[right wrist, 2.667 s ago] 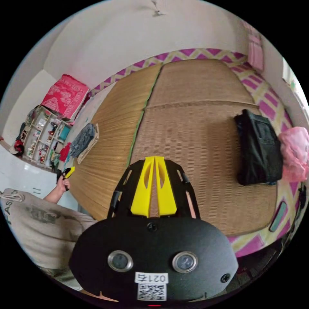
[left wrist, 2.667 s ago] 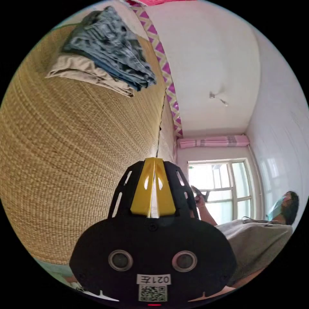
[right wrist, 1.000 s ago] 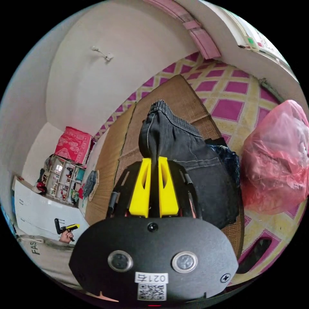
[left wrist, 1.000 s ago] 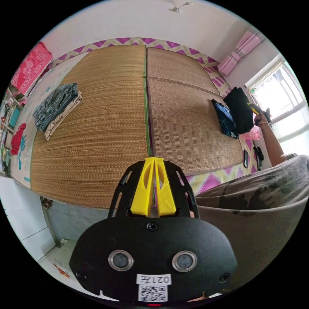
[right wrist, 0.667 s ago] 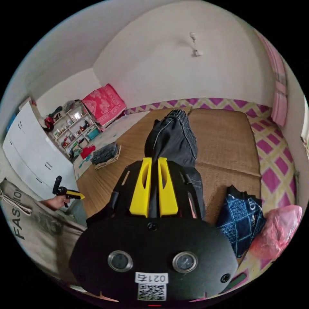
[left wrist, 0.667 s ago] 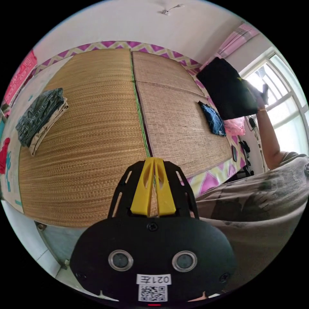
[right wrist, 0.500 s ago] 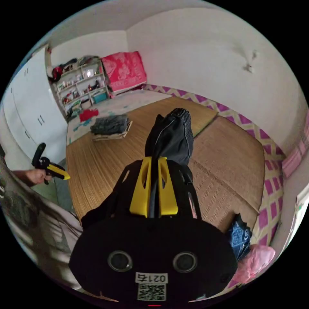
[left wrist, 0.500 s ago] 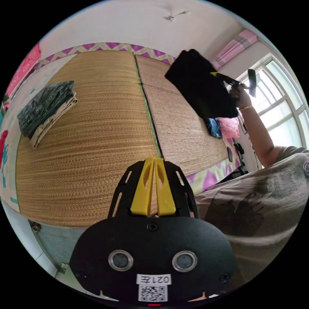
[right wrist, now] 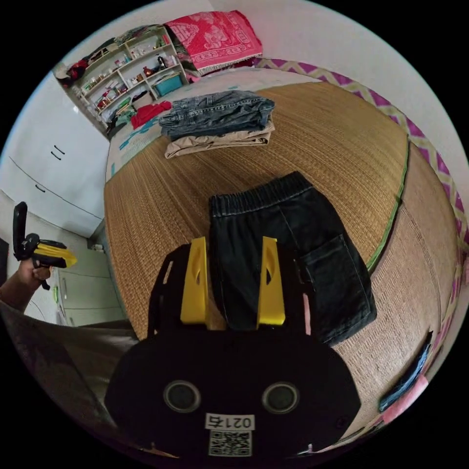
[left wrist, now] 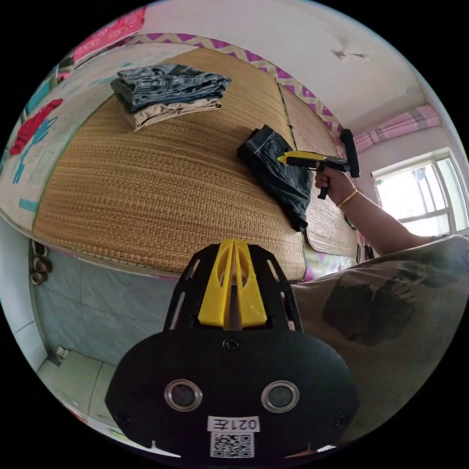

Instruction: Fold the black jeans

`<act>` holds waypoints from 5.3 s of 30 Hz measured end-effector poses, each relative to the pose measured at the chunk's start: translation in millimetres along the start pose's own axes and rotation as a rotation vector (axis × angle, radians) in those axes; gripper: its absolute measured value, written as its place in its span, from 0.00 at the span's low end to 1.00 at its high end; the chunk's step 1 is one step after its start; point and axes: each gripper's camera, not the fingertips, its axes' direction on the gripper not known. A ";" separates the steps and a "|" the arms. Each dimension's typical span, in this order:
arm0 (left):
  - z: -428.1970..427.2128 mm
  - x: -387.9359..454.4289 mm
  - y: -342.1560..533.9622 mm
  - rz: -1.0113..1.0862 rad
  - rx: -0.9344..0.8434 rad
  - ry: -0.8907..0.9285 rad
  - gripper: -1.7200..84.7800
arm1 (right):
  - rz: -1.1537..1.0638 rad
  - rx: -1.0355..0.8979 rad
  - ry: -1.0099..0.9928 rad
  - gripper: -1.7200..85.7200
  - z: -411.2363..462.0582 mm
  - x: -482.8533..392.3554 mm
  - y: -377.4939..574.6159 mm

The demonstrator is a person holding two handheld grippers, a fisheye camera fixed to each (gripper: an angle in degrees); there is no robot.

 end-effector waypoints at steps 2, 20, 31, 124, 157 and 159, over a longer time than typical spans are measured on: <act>7.0 -11.8 8.0 -0.018 0.019 0.026 0.01 | -0.036 -0.033 0.040 0.21 24.7 -17.0 -15.7; 133.3 21.4 24.5 0.154 -0.013 0.129 0.01 | 0.682 0.585 -0.480 0.05 -87.1 167.0 206.8; 313.4 132.3 -22.9 0.283 -0.058 0.244 0.01 | 1.416 0.502 -0.512 0.05 1.4 225.6 547.8; 410.3 100.0 103.0 0.388 0.009 0.110 0.03 | 0.169 -0.161 0.110 0.04 -292.1 165.9 20.5; 509.3 306.9 -140.2 0.623 -0.149 -0.215 0.04 | -0.320 -0.231 0.229 0.02 -430.8 199.3 76.1; 507.1 317.0 -141.3 0.637 -0.140 -0.214 0.05 | -0.354 -0.253 0.245 0.02 -430.6 187.0 87.6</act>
